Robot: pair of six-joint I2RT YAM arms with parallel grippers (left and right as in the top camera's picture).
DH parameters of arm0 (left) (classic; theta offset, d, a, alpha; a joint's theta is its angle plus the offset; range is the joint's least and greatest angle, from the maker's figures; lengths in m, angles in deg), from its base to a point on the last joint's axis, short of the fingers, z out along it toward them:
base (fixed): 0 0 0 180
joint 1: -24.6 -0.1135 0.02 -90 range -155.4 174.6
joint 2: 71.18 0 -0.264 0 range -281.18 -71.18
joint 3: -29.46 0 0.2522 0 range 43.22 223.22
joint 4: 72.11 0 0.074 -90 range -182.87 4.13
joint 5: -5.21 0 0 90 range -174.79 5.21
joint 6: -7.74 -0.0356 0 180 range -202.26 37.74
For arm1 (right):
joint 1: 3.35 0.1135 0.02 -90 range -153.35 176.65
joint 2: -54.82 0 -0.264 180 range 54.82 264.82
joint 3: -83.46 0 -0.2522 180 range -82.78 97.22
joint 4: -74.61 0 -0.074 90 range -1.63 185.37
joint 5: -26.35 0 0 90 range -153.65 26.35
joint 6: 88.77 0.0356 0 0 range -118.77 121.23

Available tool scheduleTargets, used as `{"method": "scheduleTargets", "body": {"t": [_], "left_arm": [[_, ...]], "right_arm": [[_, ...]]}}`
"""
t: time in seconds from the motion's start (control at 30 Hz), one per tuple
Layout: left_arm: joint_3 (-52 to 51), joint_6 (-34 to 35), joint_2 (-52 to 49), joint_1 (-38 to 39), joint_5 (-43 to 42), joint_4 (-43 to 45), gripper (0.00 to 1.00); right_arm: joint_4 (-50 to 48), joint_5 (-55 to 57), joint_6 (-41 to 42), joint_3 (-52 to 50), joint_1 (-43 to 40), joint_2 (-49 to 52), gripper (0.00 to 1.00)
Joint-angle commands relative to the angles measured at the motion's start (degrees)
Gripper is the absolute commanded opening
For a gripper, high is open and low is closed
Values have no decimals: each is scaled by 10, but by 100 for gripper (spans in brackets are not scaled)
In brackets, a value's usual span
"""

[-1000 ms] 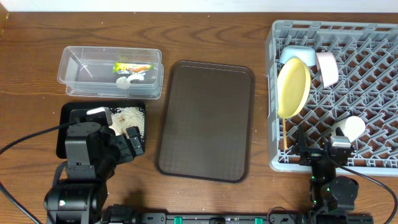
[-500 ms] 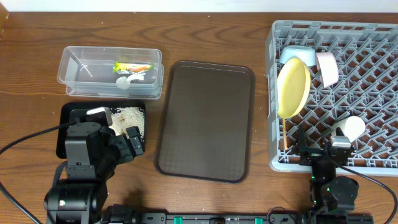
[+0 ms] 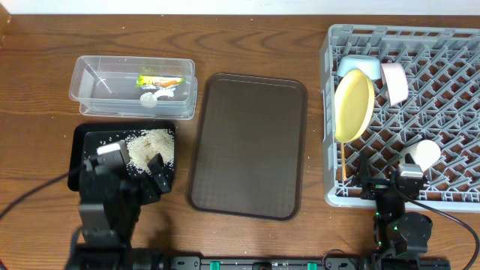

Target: Sort waste into correct bins and load items into the dishwasher rack

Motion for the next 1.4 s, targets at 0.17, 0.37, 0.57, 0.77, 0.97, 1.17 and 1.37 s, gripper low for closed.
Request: {"method": "scheduleTargets", "body": {"t": [0.17, 0.37, 0.57, 0.77, 0.97, 1.17, 1.37], "left_arm": [[-200, -21, 171, -2, 58, 162, 98], [-320, -91, 253, -2, 58, 328, 98], [-383, -146, 256, -2, 46, 429, 98], [-383, -147, 256, -2, 25, 372, 98], [-383, -147, 256, -2, 25, 372, 98], [-383, -147, 256, -2, 25, 372, 98], [-383, -147, 255, -2, 25, 372, 98]], "right_arm": [[0, 4, -5, -2, 6, 0, 99], [0, 4, -5, -2, 6, 0, 99], [0, 4, -5, -2, 6, 0, 99], [0, 4, -5, -2, 6, 0, 99], [0, 4, -5, -2, 6, 0, 99], [0, 4, -5, -2, 6, 0, 99], [0, 4, -5, -2, 6, 0, 99]]}}
